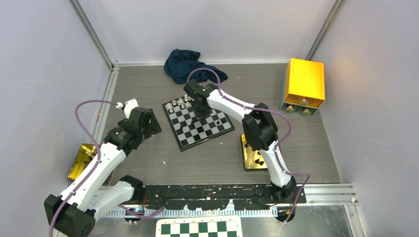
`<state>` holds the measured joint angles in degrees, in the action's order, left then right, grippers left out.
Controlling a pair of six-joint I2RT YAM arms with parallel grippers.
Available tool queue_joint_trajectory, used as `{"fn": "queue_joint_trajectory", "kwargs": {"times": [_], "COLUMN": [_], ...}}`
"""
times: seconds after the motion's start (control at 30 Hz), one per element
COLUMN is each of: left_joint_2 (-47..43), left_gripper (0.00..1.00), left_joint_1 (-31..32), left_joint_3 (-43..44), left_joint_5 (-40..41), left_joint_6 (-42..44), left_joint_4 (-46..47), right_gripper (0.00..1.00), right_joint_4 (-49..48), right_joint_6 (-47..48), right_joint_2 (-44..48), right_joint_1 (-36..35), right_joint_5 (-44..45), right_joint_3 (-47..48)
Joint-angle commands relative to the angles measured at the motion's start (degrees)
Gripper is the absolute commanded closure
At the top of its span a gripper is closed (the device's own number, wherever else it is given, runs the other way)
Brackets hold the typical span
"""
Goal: Set up the chess pieces on the board
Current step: Pick up the chess piece from the chessboard, then place the chess piece on the chessboard.
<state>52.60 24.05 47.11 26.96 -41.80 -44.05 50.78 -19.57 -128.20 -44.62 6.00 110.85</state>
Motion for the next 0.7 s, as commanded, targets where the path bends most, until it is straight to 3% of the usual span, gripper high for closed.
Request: {"fn": "queue_joint_trajectory", "kwargs": {"times": [0.0, 0.67], "left_joint_2": [-0.44, 0.64], "left_gripper": [0.07, 0.07], "left_joint_1": [0.29, 0.29], "left_joint_3": [1.13, 1.64], "left_joint_5": [0.29, -0.47], "left_joint_6": [-0.47, -0.83], "left_joint_4": [1.06, 0.99], "right_gripper": [0.98, 0.98], "right_joint_4": [-0.4, -1.38], "right_joint_6": [0.55, -0.12], "right_joint_2": [6.5, 11.43], "right_joint_1": [0.23, 3.34], "right_joint_5": [2.11, 2.19], "right_joint_3": [-1.88, -10.1]}}
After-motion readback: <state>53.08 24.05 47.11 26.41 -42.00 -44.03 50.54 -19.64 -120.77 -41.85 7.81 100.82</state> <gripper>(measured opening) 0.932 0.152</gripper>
